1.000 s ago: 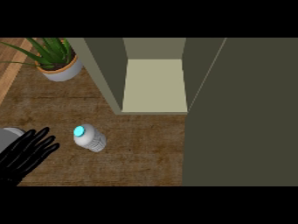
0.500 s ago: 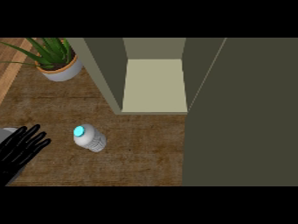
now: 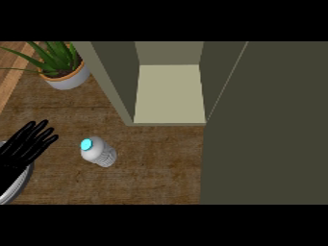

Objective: Pick up the bottled water, place it into the cabinet and close the cabinet

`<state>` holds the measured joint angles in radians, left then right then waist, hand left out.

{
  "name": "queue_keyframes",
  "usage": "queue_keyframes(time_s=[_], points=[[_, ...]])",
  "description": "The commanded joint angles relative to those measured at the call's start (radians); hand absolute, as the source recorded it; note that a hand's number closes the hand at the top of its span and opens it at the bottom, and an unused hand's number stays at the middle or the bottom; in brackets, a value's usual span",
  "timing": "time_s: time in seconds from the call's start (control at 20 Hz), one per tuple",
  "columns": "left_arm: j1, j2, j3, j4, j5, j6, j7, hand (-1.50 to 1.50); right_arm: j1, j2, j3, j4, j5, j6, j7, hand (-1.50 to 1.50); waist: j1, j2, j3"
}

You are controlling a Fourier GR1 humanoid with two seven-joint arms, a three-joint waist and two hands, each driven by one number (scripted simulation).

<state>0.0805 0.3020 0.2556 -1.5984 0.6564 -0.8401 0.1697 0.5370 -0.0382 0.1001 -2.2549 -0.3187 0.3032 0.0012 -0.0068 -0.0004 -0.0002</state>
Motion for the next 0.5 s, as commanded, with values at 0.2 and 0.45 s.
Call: queue_keyframes(time_s=[0.2,0.45], points=[[-0.068,-0.054,0.006,0.076,-0.210,-0.007,-0.104,-1.50,0.070,0.021,0.018,0.011,0.027,0.049,-0.082,-1.50,0.001,-0.001,0.000],[-0.220,-0.069,0.016,0.376,-0.413,-0.053,-0.291,-1.50,0.069,0.037,0.045,0.082,0.090,0.058,-0.148,-1.50,-0.007,0.001,-0.001]])
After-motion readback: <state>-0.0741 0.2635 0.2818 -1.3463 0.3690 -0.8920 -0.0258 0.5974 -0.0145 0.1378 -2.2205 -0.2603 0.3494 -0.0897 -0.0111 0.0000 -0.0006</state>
